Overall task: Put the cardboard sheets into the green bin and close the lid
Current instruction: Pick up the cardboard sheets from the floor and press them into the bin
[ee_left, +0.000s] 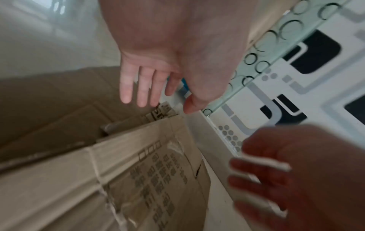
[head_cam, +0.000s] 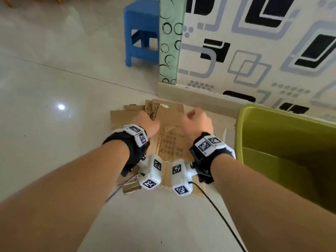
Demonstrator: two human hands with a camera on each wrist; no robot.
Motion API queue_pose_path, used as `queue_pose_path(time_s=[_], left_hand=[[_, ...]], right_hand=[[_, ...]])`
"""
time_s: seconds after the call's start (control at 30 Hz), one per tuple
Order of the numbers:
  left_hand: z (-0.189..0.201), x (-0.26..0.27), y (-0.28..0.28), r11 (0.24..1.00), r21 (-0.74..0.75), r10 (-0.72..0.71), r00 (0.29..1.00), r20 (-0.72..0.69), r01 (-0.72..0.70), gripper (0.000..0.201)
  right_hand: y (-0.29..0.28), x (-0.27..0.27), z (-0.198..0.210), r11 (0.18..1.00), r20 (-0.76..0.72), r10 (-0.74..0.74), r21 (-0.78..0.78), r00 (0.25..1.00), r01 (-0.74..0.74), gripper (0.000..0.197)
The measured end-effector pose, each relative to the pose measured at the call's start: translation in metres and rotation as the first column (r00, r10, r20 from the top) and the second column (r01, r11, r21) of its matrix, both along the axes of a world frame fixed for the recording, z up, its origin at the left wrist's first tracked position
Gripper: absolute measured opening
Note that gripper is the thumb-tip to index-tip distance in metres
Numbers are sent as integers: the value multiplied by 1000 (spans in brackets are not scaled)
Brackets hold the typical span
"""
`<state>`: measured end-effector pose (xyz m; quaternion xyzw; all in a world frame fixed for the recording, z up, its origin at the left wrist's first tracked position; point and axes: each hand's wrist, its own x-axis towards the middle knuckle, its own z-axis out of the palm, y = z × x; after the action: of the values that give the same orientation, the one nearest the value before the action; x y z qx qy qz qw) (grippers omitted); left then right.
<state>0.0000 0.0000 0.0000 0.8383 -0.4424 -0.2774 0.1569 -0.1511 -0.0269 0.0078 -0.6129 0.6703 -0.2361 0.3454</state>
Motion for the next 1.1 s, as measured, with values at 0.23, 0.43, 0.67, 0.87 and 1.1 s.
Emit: queue_pose_path(time_s=[0.23, 0.43, 0.67, 0.87, 1.1], left_hand=[[-36, -11, 2, 965, 261, 111, 954, -278, -36, 56], [-47, 4, 2, 960, 272, 175, 906, -386, -69, 41], [-6, 35, 12, 963, 239, 253, 714, -653, -123, 30], [6, 69, 37, 966, 192, 258, 720, -645, -175, 40], [50, 81, 48, 963, 0, 122, 435, -892, -270, 46]], right_hand=[[13, -14, -57, 862, -90, -173, 468, 981, 195, 71], [20, -28, -71, 748, -74, -305, 598, 949, 287, 83], [14, -34, -52, 775, 153, -405, 581, 902, 249, 96], [-20, -5, -6, 895, 187, -228, 427, 955, 130, 80], [-54, -10, 123, 977, 86, 174, 106, 981, -183, 83]])
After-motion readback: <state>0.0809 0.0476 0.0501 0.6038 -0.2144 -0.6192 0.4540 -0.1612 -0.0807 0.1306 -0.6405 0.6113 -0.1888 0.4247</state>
